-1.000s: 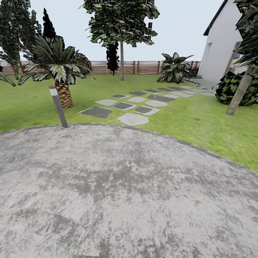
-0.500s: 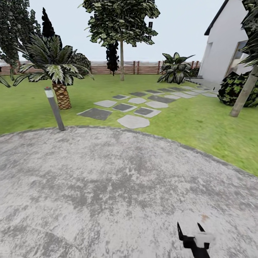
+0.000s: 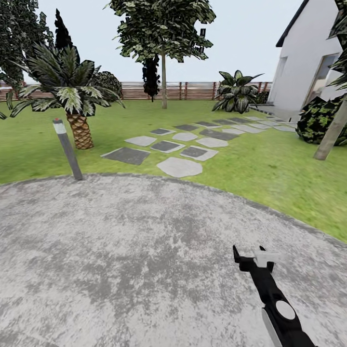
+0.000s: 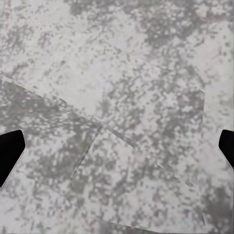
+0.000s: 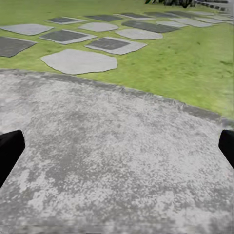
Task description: In the garden, pick up the pesticide atomizer on the floor and spray pesticide onto both trees until each tree trunk is fully covered.
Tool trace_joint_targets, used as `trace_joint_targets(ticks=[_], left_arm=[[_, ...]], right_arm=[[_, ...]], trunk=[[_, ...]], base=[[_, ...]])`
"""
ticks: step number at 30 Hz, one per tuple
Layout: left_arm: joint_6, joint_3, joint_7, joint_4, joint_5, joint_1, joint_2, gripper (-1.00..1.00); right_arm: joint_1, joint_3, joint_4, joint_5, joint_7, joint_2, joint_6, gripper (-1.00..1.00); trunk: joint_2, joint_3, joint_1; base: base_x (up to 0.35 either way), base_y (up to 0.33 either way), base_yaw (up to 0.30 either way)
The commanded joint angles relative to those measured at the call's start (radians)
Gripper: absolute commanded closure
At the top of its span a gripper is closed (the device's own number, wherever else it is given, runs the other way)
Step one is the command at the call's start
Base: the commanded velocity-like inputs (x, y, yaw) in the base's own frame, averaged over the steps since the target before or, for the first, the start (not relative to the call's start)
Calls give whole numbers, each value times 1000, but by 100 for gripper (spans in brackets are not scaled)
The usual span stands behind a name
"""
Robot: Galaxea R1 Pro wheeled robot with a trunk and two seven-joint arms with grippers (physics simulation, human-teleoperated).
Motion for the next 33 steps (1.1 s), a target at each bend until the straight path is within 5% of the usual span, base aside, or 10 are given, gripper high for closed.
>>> trace_joint_targets(ticks=[1,4,6,12,14,25,33], left_arm=[[-3,0,0,1,5,-1,0,-100],[-3,0,0,1,5,-1,0,-100],[-3,0,0,1,5,-1,0,-100],[-3,0,0,1,5,-1,0,-100],[-3,0,0,1,5,-1,-1,-100],[-3,-2,0,1,5,-1,-2,-100],[-3,-1,0,1,4,-1,-2,-100]], right_arm=[[0,2,14,-4,-3,1,25,-100],[0,2,125,-3,-3,2,53,-100],[1,1,324,-2,-4,4,-2,-100],[1,3,802,1,-5,4,-571,-100],[1,5,932,1,-3,5,-659,-100],[1,4,1218,1,-1,18,-720,-100],[1,3,1278,2,-1,18,-718,-100]], trunk=[[0,-1,0],[0,-1,0],[0,-1,0],[0,-1,0],[0,-1,0],[0,-1,0],[0,-1,0]], base=[[339,0,0],[339,0,0],[339,0,0],[339,0,0],[339,0,0],[340,0,0],[340,0,0]])
